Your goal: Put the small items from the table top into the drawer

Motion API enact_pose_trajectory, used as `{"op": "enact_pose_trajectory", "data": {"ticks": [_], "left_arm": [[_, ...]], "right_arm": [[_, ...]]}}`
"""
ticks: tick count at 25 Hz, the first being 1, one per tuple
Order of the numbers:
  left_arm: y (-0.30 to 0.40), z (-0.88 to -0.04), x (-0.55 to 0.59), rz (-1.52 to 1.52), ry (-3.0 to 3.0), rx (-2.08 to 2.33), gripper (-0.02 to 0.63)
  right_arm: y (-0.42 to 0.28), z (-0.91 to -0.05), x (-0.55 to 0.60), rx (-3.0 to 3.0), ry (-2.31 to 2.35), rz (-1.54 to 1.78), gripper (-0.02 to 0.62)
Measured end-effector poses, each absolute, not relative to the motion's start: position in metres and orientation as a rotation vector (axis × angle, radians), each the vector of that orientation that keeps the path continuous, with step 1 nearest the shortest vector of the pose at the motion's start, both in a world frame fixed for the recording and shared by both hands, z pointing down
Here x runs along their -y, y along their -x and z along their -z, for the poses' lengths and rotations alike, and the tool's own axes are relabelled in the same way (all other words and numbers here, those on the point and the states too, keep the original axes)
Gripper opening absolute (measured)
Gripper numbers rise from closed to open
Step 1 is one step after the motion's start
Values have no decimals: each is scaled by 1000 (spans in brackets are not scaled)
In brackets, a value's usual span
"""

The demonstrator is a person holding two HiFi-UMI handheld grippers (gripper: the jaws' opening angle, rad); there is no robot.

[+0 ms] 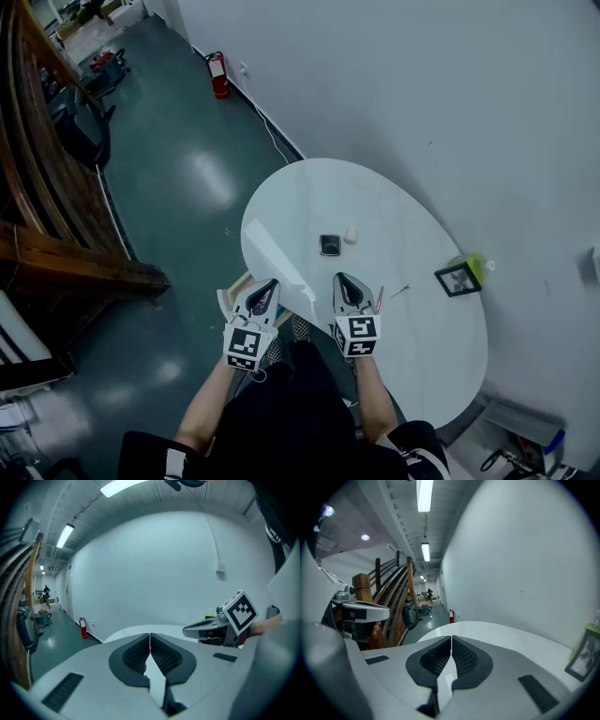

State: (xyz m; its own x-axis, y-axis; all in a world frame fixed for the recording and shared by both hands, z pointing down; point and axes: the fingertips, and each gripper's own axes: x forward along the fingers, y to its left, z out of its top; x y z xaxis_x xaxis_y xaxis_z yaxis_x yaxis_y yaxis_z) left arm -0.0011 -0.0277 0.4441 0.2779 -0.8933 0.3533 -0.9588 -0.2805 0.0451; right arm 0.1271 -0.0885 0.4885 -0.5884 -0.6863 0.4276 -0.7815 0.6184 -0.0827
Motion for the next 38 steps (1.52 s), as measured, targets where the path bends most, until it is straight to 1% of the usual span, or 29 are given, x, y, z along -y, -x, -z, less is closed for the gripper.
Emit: {"op": "enact_pose_trajectory", "data": {"ticks": [13,22,23,24,25,26,28,31,38], "left_arm": [[-12,-542,107,-464,-2196,1590,20],[-6,-568,122,-492,-2155,1551,20],[-6,-568,123,-493,-2154,1548,20],[-6,-568,123,-495,-2153,1545,20],[-6,-569,123,-495,-2153,1542,20],[-6,-569,123,-496,-2153,1539,20],[-5,-571,123,-498,-2151,1534,20],[-4,-574,122,-500,-2150,1527,20],[1,-578,117,-503,-2140,1520,20]], "right_arm": [[-124,-595,150,2382,-1090,-532,32],[-118,-625,167,2328,-1116,-623,35],[-116,-627,170,2323,-1124,-640,49],[-114,-629,171,2320,-1128,-658,169],[-112,-631,173,2313,-1132,-674,236],[-111,-634,174,2303,-1138,-684,255],[-107,-642,177,2273,-1147,-693,278],[-106,-655,182,2212,-1175,-694,290],[-104,-667,184,2151,-1207,-684,291]]}}
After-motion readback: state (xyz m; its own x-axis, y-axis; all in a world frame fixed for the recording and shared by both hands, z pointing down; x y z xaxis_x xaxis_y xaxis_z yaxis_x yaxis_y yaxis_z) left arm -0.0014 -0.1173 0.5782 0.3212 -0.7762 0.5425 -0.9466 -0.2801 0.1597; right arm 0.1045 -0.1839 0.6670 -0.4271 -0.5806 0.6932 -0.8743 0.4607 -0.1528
